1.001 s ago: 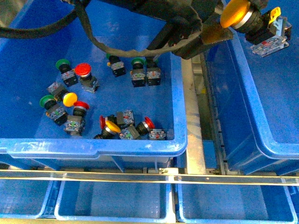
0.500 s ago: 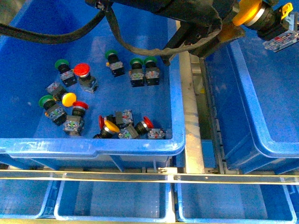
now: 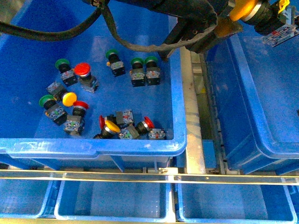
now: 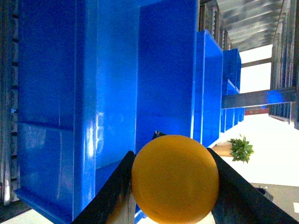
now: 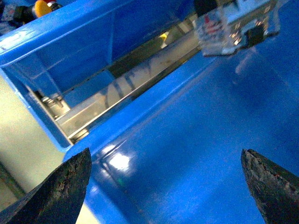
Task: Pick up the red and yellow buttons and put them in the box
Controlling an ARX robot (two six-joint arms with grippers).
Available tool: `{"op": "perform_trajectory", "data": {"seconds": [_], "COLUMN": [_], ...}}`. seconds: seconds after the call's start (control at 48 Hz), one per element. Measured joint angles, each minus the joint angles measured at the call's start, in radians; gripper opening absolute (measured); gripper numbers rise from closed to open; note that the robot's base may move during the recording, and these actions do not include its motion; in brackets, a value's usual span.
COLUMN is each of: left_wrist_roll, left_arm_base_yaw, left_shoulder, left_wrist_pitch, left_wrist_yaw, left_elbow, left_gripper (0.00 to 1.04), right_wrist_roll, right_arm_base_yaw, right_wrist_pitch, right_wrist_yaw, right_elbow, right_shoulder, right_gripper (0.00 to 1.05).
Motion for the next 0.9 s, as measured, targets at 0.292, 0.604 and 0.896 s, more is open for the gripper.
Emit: {"op": "perform_trajectory", "data": {"seconds": [0.292,0.604,0.896], "left_wrist_roll": [-0.014,-0.019,-0.018], "left_arm_base_yaw": [0.003,0.010,0.011], "left_shoulder": [0.008,0.011,0.019], "left_wrist_pitch": [0.010,0.014,0.014], "left_wrist_yaw": [-0.003,0.003,0.003], "left_elbow": [-0.001,-0.001,-0.001], "left_gripper": [0.34,0.34,0.34], "right_wrist_roll": [-0.041,-0.097,-0.124], "right_arm_base_yaw": [0.101,0.103,0.089], "right_wrist_pitch": [0.094,0.160,0.172], "right_wrist_yaw": [-0.010,-0.007,-0.010], "right_elbow": [0.128,0.225,0.238], "right_shoulder": [0.160,0.259,0.291], "right_gripper": [0.97,0.97,0.97]}}
